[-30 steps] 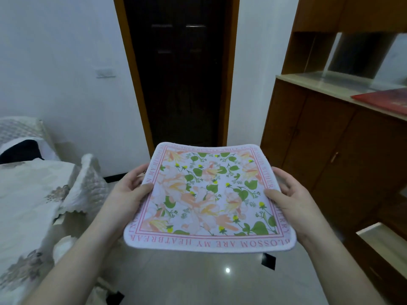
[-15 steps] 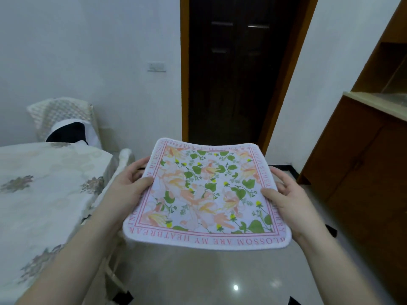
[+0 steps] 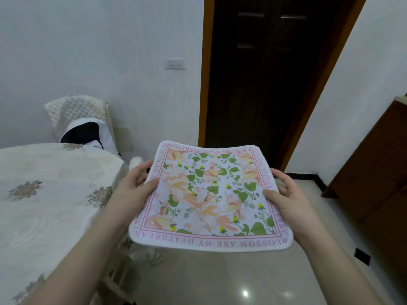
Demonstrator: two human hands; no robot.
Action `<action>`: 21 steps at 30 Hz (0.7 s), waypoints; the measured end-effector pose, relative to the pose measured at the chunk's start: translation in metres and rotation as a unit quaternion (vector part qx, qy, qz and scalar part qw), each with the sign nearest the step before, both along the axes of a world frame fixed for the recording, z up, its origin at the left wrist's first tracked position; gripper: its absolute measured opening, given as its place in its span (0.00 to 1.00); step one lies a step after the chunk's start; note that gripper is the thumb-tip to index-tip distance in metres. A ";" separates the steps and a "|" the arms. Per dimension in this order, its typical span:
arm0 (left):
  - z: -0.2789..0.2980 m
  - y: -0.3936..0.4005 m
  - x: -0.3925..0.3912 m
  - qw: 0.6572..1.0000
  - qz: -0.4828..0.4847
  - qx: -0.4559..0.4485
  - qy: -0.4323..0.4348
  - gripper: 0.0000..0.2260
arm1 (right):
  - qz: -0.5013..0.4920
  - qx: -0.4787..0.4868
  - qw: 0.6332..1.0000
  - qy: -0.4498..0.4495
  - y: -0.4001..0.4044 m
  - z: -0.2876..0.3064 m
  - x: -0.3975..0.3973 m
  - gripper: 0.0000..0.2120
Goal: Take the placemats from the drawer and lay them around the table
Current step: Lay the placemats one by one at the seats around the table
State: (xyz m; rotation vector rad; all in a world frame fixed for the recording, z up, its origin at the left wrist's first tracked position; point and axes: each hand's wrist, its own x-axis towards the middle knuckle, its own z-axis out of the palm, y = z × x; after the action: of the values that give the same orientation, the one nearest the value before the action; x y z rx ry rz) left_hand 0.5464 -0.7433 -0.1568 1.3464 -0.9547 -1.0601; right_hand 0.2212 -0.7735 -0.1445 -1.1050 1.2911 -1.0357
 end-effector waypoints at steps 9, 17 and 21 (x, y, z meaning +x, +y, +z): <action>-0.005 -0.100 -0.060 1.000 0.024 0.005 -0.015 0.19 | 0.016 0.001 1.000 0.002 -0.116 -0.014 -0.059 0.24; -0.003 -0.160 -0.084 0.997 0.069 0.012 -0.029 0.20 | 0.051 0.015 0.999 -0.011 -0.202 -0.020 -0.078 0.25; -0.009 -0.181 -0.077 0.995 0.095 0.034 -0.022 0.20 | 0.067 0.024 0.997 -0.008 -0.236 -0.027 -0.067 0.25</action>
State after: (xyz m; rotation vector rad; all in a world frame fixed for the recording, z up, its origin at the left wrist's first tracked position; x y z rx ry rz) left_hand 0.4690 -0.9239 -0.1654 1.4903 -0.8118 -0.9274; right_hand 0.1538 -1.0096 -0.1712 -1.1288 1.2048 -0.9083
